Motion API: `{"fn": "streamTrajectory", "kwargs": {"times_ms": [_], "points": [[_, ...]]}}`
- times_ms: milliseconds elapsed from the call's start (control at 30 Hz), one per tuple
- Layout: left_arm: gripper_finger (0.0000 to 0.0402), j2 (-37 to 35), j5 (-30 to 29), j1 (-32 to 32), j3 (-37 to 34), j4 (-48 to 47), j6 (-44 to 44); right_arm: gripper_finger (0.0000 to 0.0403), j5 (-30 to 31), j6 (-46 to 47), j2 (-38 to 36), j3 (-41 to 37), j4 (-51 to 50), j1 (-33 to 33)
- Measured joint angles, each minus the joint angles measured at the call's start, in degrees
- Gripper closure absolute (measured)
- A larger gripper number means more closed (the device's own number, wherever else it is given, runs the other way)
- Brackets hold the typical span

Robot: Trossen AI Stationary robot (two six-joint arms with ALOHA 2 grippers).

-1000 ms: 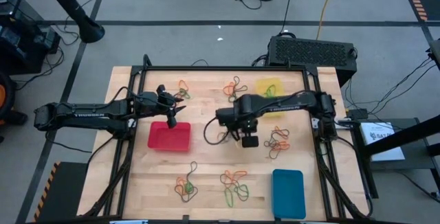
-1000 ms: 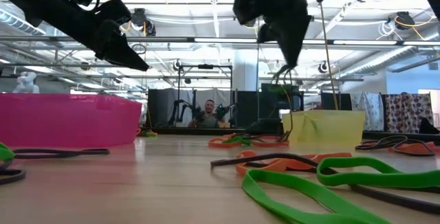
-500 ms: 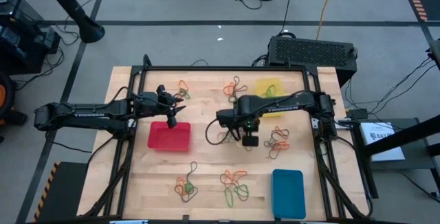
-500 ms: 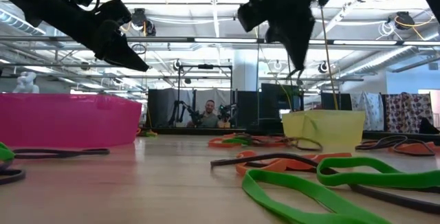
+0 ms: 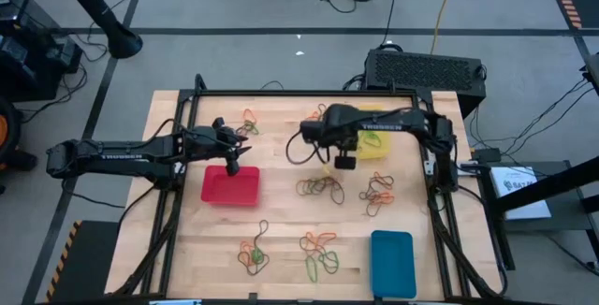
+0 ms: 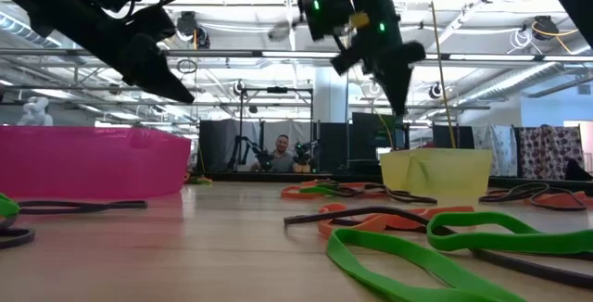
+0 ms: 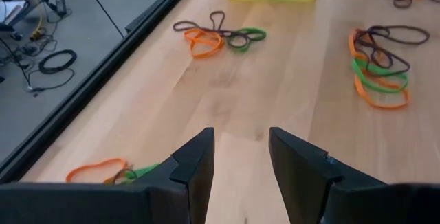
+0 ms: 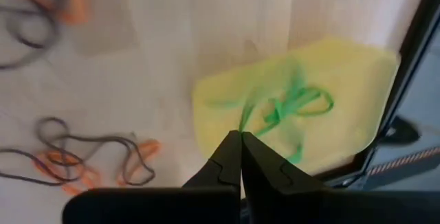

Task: Sort rubber bands into baskets
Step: Put the green rubber band into the yellow bin

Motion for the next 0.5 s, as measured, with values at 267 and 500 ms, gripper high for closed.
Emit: {"fn": "streamTrajectory", "kwargs": {"times_ms": [267,500], "points": [[0.0253,0.0,-0.2,0.0,0.0,-3.5,0.2,0.0402,-0.1,-1.9,-1.8,-10.8,2.0,-11.2],[0.0253,0.0,-0.8,0.0,0.0,-3.1,2.2,0.0402,-0.1,-3.9,-1.8,-13.9,7.1,-17.1]]}}
